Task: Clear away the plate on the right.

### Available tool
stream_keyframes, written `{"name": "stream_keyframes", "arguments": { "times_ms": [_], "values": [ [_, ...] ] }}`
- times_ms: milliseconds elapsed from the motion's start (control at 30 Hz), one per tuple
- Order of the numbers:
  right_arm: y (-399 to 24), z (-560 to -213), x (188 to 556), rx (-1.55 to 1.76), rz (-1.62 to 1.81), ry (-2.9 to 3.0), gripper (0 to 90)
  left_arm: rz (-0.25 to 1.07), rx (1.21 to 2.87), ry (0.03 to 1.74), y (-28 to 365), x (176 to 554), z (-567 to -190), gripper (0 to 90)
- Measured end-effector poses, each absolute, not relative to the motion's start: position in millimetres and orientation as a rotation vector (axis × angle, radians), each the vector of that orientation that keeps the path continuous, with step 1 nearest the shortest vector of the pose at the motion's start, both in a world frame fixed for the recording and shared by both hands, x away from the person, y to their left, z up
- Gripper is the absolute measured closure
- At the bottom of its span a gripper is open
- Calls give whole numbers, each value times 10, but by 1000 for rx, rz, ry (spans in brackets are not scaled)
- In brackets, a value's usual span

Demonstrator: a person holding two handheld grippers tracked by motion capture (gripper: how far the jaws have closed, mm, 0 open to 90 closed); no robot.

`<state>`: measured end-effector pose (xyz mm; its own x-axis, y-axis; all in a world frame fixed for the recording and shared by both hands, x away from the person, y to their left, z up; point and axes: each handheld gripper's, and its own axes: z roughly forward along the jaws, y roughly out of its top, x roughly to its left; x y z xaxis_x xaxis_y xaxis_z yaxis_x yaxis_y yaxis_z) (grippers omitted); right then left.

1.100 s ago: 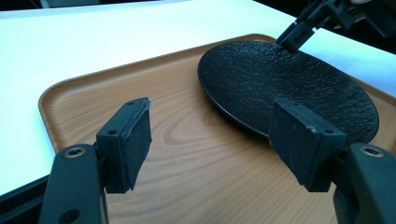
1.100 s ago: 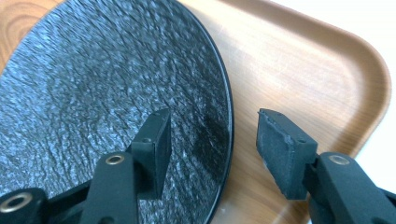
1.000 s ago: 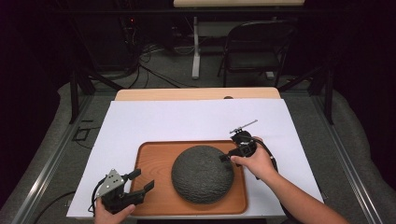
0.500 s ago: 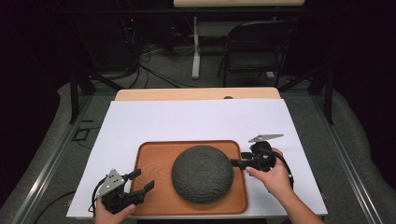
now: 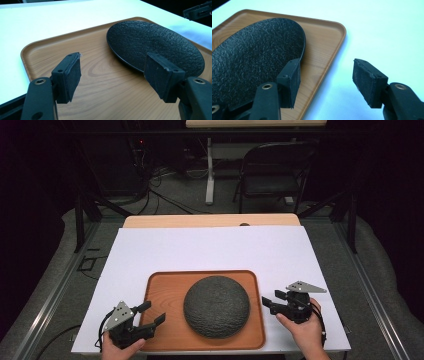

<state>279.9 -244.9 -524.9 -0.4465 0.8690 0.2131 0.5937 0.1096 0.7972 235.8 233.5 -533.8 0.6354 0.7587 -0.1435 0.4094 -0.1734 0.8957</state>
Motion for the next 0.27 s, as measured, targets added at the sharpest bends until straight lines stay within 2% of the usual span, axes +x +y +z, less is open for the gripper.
{"name": "stream_keyframes", "arguments": {
  "times_ms": [267],
  "values": [
    [-2457, -5336, 2812, 1471, 1245, 2109, 405, 390, 1816, 959, 2315, 2388, -5347, 313]
  ]
}}
